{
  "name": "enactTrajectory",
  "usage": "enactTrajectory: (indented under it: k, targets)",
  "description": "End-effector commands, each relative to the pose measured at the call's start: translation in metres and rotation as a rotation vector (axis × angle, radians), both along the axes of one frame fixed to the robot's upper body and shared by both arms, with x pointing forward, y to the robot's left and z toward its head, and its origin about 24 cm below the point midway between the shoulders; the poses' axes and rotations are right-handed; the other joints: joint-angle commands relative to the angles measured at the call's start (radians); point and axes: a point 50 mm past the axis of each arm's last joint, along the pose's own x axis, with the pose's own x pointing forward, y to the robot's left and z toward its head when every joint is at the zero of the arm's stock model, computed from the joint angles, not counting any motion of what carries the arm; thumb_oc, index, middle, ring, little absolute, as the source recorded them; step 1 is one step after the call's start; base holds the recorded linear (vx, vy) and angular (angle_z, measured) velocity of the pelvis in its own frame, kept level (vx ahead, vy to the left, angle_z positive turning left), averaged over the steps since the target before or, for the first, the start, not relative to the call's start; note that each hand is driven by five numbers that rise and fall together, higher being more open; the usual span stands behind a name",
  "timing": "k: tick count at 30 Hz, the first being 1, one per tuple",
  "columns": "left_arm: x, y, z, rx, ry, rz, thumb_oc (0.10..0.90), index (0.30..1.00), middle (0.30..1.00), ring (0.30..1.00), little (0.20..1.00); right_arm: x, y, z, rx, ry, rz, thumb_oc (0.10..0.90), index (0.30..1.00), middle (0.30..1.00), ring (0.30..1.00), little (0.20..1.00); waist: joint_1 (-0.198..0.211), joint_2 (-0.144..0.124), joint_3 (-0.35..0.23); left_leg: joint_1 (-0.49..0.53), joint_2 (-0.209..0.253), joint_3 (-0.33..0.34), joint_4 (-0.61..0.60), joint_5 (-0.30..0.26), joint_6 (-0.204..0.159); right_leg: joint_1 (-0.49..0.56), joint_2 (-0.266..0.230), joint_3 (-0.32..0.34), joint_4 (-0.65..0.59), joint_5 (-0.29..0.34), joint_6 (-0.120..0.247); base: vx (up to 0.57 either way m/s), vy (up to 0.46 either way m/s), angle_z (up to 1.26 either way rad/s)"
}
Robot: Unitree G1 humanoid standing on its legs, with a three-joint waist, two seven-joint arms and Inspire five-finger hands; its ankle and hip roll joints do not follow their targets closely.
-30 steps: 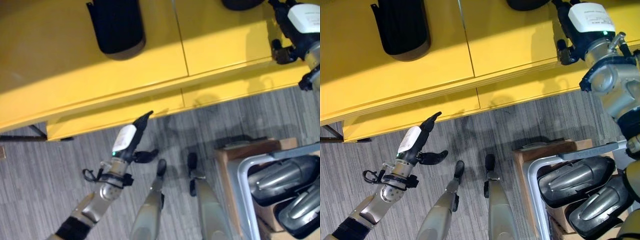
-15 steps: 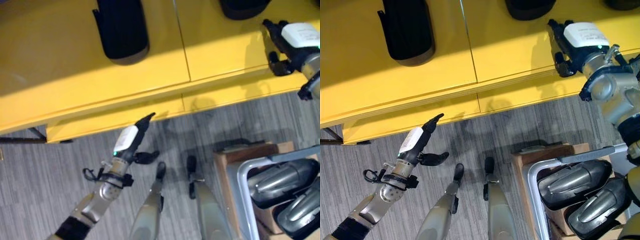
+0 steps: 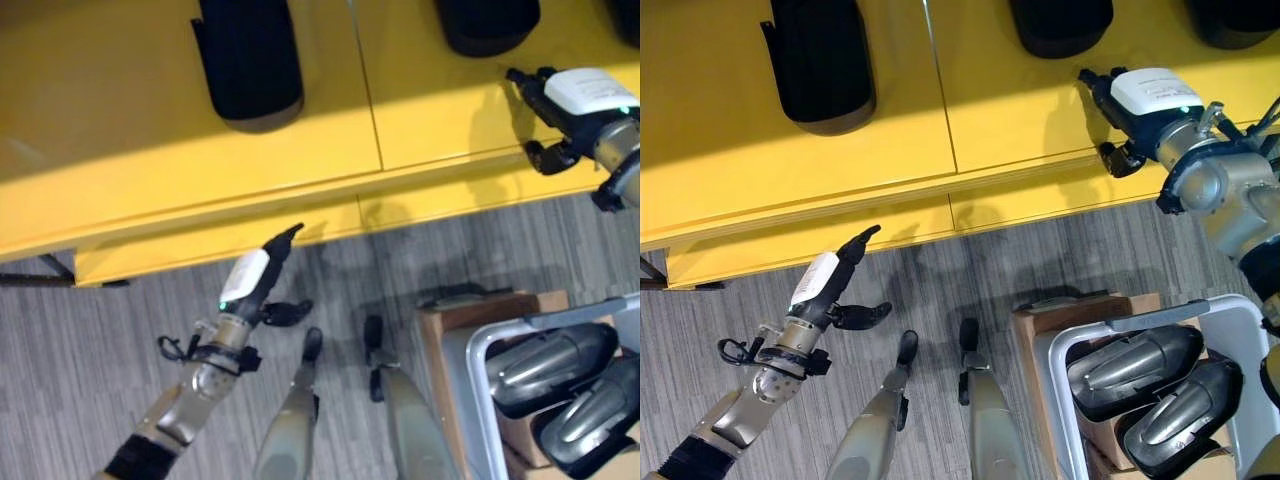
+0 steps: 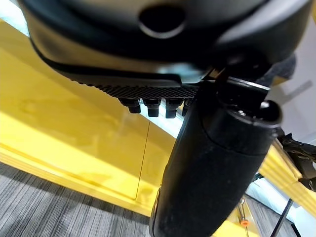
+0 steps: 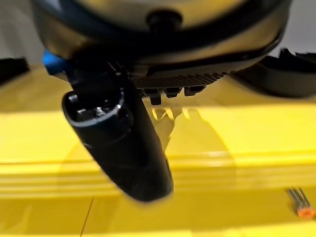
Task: Move parts from the plastic box to the shelf.
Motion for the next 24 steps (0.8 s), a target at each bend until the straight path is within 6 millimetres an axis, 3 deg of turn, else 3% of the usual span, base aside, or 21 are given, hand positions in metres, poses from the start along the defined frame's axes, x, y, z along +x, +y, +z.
enactTrajectory:
  k: [1,7,13,24]
  targets:
    - [-0.011,-0.002,0.03,-0.029,-0.137,-0.059,0.9,1.0,1.0,1.0,1.0,-0.015,-0.013,0.013,-0.021,-0.067,-0.016,0.9,1.0,1.0,1.0,1.0,-0.017,-0.068,-0.103,0.07,0.009,0.011,-0.071,-0.009,0.0,-0.024,0.007,0.037,0.095,-0.098,0.047,0.0,0.0,0.0]
    - [-0.013,0.003,0.034,0.0,-0.142,-0.061,0.9,1.0,1.0,1.0,1.0,-0.026,-0.01,0.018,-0.052,-0.078,0.023,0.9,1.0,1.0,1.0,1.0,-0.03,-0.084,-0.12,0.084,0.013,0.02,-0.071,-0.021,0.004,-0.011,0.01,0.042,0.088,-0.095,0.051,0.02,0.021,-0.02]
    - [-0.016,0.011,0.043,0.054,-0.165,-0.062,0.9,1.0,1.0,1.0,1.0,-0.04,0.002,0.034,-0.147,-0.093,0.081,0.9,1.0,1.0,1.0,1.0,-0.04,-0.116,-0.139,0.102,0.019,0.035,-0.071,-0.034,0.008,-0.005,0.014,0.05,0.087,-0.096,0.053,0.02,0.024,-0.09]
    - [-0.02,0.017,0.047,0.085,-0.186,-0.047,0.9,1.0,1.0,1.0,1.0,-0.052,0.029,0.07,-0.284,-0.167,0.158,0.9,1.0,1.0,1.0,1.0,-0.049,-0.143,-0.131,0.106,0.012,0.048,-0.067,-0.044,0.014,-0.028,0.014,0.064,0.119,-0.116,0.049,0.0,0.004,-0.02]
